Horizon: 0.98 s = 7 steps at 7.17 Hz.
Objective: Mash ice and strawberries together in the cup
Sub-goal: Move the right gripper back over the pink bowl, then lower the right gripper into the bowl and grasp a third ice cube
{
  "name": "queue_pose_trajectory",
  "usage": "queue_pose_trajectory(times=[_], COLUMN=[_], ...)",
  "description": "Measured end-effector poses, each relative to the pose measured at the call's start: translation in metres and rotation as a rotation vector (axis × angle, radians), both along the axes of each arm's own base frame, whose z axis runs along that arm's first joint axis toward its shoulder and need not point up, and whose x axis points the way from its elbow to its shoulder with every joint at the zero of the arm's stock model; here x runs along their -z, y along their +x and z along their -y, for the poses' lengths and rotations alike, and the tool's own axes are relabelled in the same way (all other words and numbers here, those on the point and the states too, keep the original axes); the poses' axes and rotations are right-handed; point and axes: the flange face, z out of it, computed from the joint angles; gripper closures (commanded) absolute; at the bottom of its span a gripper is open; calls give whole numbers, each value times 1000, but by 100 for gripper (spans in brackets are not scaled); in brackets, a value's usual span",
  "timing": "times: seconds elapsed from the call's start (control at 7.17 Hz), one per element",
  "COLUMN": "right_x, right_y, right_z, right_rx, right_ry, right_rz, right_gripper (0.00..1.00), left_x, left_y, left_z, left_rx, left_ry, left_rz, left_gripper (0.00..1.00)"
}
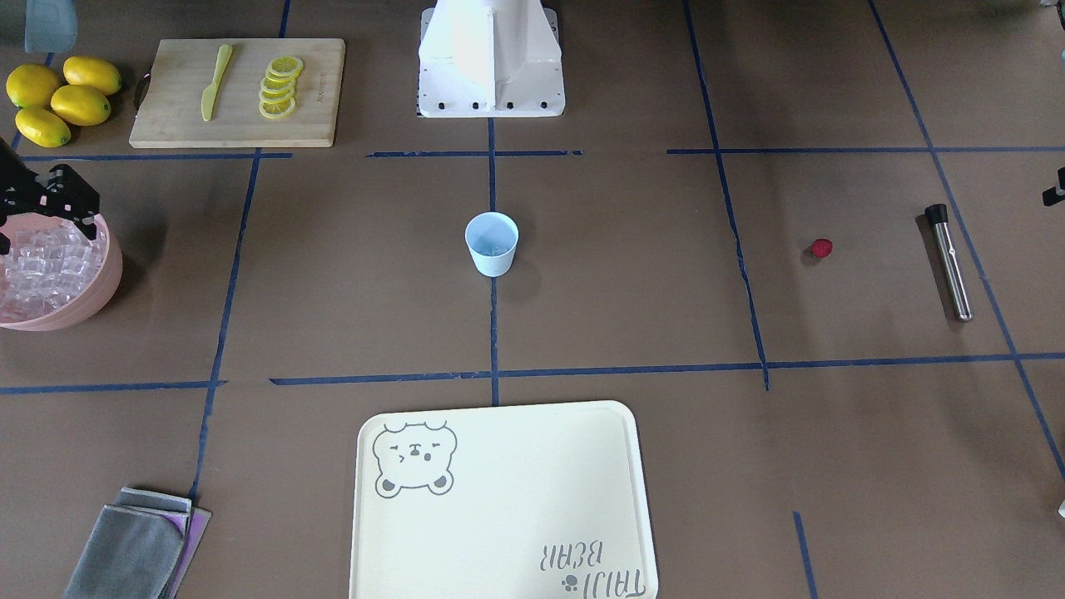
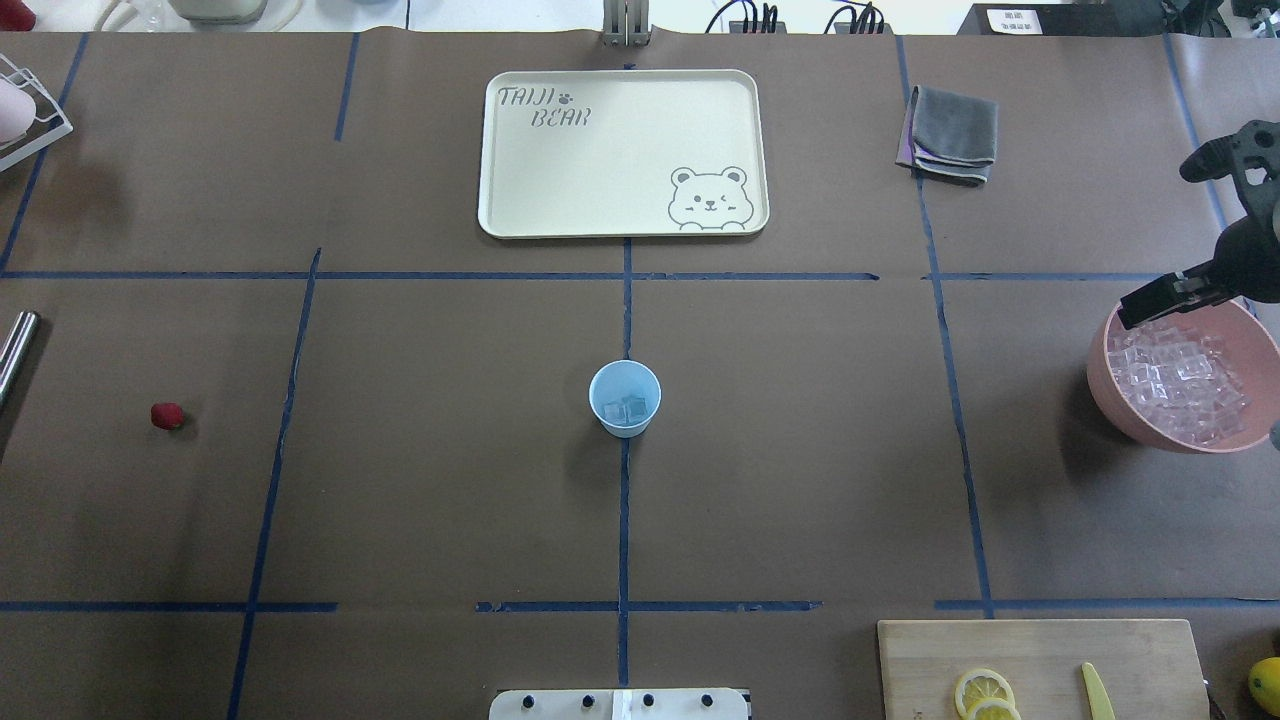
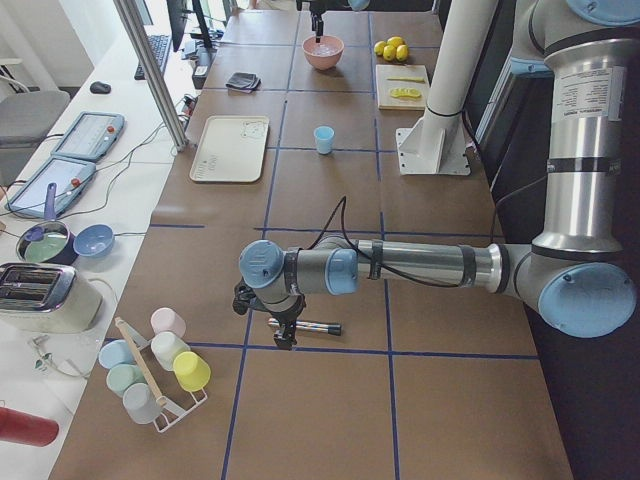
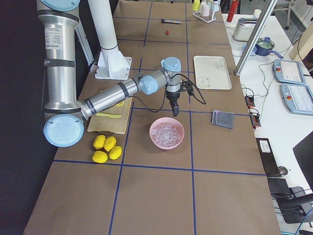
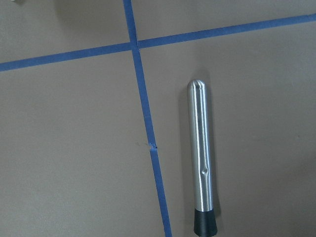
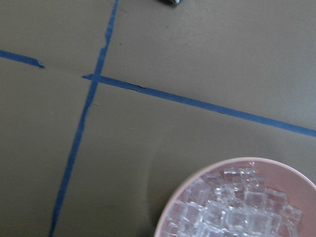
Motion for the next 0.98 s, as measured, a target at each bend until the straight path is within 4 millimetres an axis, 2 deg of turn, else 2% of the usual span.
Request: queue_pose_trajectory(times=[0.14,0.28,0.42,0.7,0.98], right_x=[-35,-61,-79,-99,-105], right_y=[3,3,3,3,4], right_z=[-1,0,1,1,-2], right_rx=[4,6,8,9,11], right_ry=[0,-7,-20,-43,-52], right_rz=[-1,-6,-14,-28,-32], right_gripper=[2,4,4,6,9], left_x=[0,0,0,0,-1], left_y=[0,0,0,0,0], left_z=[-1,-1,-2,-2,-3], left_rx=[0,-1,-1,0,0], left_ry=[0,1,0,-1,-2], left_rz=[0,0,0,0,0], left_gripper=[0,0,0,0,0])
